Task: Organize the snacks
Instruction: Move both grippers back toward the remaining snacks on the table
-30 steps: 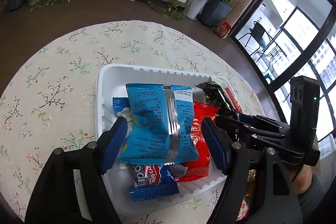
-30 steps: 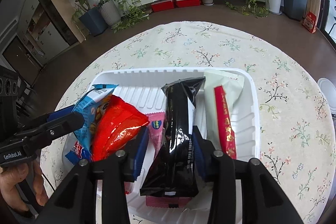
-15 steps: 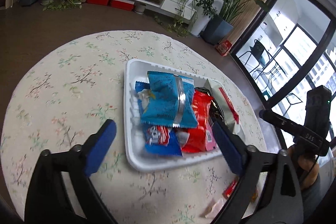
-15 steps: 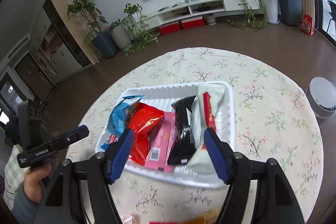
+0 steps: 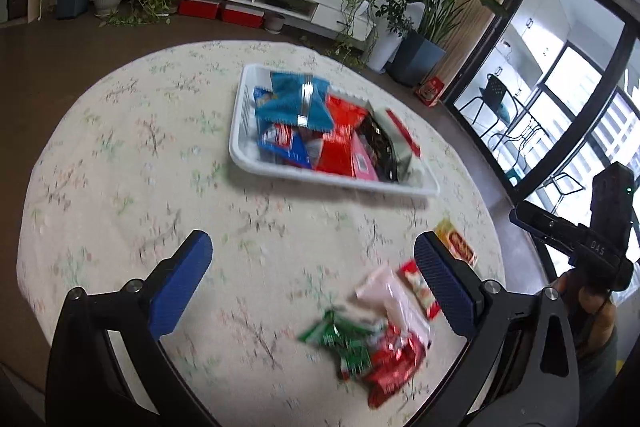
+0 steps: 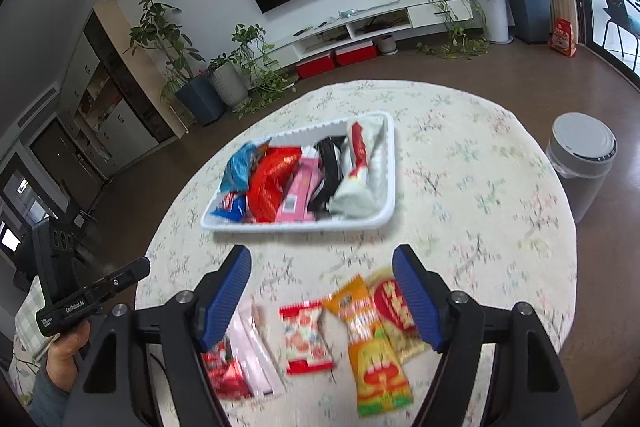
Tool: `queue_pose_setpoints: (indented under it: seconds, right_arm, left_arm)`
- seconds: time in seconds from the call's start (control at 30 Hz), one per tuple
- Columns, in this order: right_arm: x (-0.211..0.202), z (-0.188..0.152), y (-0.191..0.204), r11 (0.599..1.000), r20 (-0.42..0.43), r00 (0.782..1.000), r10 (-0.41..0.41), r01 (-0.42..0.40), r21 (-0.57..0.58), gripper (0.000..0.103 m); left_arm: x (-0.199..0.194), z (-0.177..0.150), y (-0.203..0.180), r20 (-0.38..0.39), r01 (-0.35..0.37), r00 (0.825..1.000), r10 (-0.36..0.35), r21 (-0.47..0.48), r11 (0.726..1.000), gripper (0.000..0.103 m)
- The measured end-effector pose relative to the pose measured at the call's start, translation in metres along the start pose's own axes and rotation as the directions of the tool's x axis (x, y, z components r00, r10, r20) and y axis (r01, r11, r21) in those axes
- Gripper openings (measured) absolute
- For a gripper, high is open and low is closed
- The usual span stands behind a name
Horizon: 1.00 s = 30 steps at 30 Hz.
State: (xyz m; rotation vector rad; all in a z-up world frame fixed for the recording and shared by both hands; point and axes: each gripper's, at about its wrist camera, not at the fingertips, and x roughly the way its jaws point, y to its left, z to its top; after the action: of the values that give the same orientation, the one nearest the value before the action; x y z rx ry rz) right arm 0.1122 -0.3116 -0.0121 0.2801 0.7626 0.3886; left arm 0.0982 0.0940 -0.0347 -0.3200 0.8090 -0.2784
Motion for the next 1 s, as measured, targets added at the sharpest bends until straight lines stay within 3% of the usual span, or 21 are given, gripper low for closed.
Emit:
queue_pose_setpoints:
  seconds: [0.2,0.33,0.43,0.8,1.0]
  right_arm:
    - [-0.020,-0.041,-0.010,0.998,0.006,1.000,-0.023,0.022,0.054,0.076]
    - [-0.026,-0.062,-0.010,0.997,-0.025,0.999,-0.045,0.047,0.065,0.076]
    - [-0.027,-0.072,-0.008,0.996,-0.069,0.996,-0.054,0.059,0.070,0.076]
    - [-0.026,-0.090,0.002,0.997,-0.092,0.993,-0.075,0.077,0.013,0.076]
    - [-0.025,-0.090,0.002,0.997,-0.092,0.993,-0.072,0.073,0.009,0.076]
  left_arm:
    - [-0.006,-0.043,-0.023,-0.001,0.003,1.000,-0.003,0.017,1.000,0.103]
    - [0.007,-0.055,-0.037,-0.123,-0.024,0.992,0.027,0.030,0.999,0.103]
    - [0.013,-0.062,-0.047,-0.142,-0.041,0.988,0.052,0.076,0.996,0.102]
    - [0.036,-0.056,-0.050,-0.198,-0.117,0.972,0.129,0.073,0.991,0.102]
    - [0.057,-0.056,-0.056,-0.231,-0.149,0.957,0.175,0.124,0.981,0.101]
